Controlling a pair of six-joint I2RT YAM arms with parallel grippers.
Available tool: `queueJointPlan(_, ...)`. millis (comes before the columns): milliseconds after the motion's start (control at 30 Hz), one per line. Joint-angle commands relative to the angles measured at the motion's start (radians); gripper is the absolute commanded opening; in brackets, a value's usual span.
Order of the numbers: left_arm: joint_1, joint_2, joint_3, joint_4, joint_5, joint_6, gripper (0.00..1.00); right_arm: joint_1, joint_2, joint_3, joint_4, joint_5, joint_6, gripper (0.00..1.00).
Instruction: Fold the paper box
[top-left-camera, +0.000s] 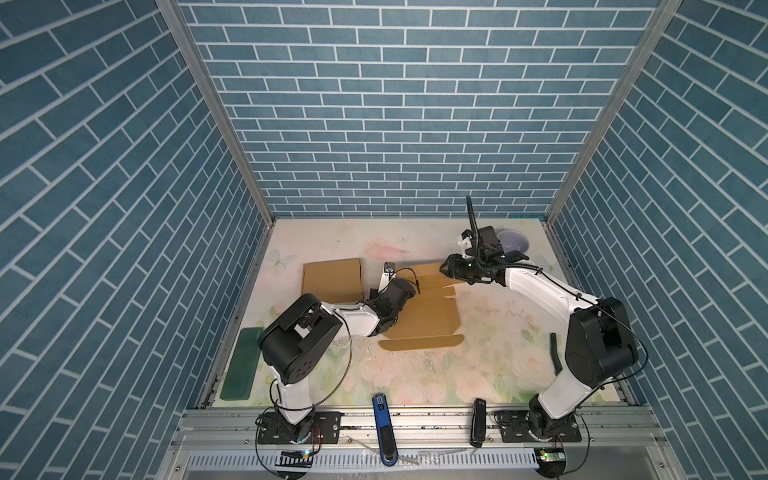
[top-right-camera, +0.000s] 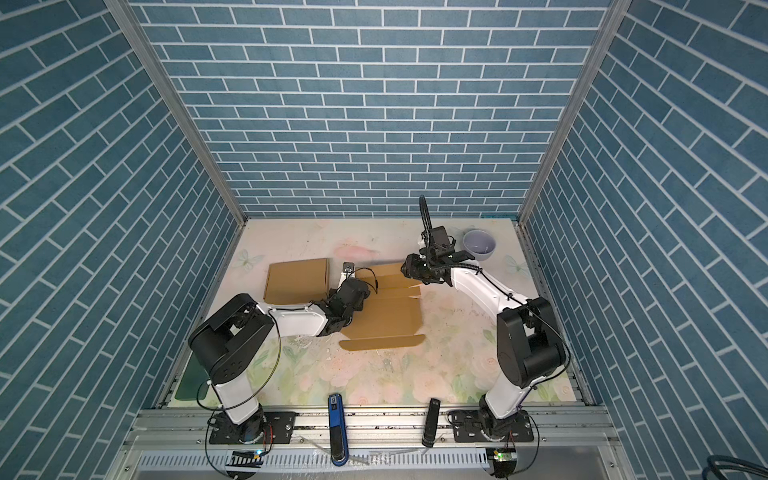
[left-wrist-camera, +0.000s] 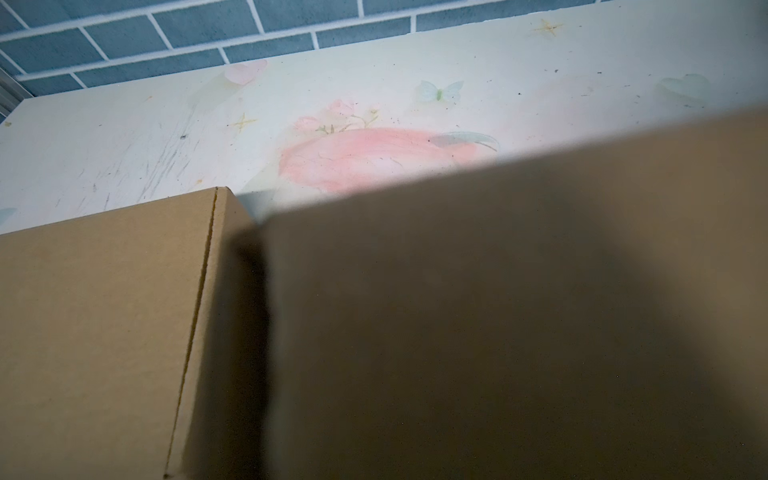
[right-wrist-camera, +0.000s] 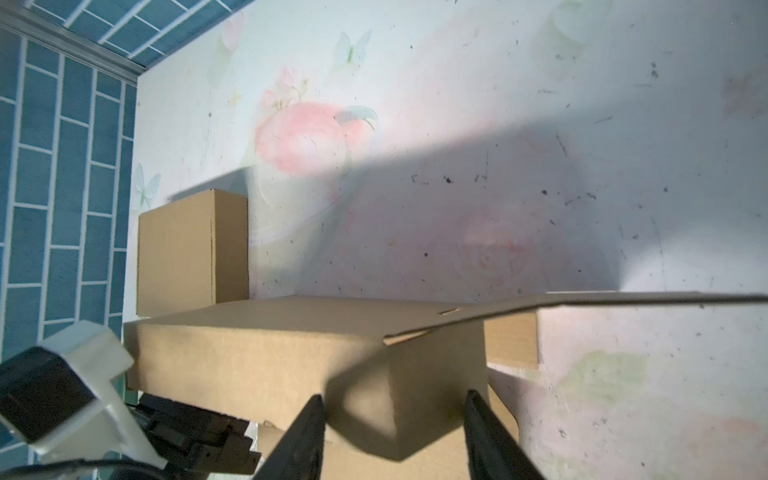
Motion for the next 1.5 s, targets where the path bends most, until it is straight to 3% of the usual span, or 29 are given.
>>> queueJointPlan(0,-0.004,0.023,-0.016,-0.018,0.049,0.034,0.00,0.003,0.030,0.046,0.052,-0.058,-0.021,0.49)
queueJointPlan(367,-0.005,0.037,0.015,-0.043,0.049,0.022,0.00,-0.003,0.043,0.012,0.174,-0.189,0.094,0.38)
queueJointPlan(533,-0.010,0.039,0.029,-0.058,0.046,0.014,0.00,-0.003,0.034,-0.020,0.238,-0.210,0.142,0.20)
queueJointPlan(600,-0.010,0.034,0.031,-0.068,0.037,0.006,0.00,-0.004,0.034,-0.019,0.240,-0.214,0.144,0.19)
queueJointPlan(667,-0.010,0.026,0.033,-0.081,0.031,-0.005,0.00,-0.007,0.033,-0.017,0.238,-0.216,0.148,0.24)
queueJointPlan(733,-0.008,0.018,0.038,-0.108,0.020,-0.021,0.00,-0.012,0.016,-0.022,0.229,-0.208,0.148,0.39)
queueJointPlan(800,-0.003,0.008,0.038,-0.128,0.015,-0.040,0.00,-0.023,-0.014,-0.036,0.212,-0.192,0.141,0.48)
queueJointPlan(933,0.030,-0.015,0.035,-0.172,0.048,-0.093,0.00,-0.050,-0.118,-0.067,0.114,-0.134,0.089,0.59)
queueJointPlan(1200,0.064,-0.036,0.121,-0.326,0.104,-0.110,0.00,-0.059,-0.318,-0.148,-0.069,-0.069,-0.004,0.63)
queueJointPlan(1467,0.068,-0.054,0.132,-0.330,0.144,-0.113,0.00,-0.057,-0.327,-0.326,0.052,-0.096,-0.052,0.57)
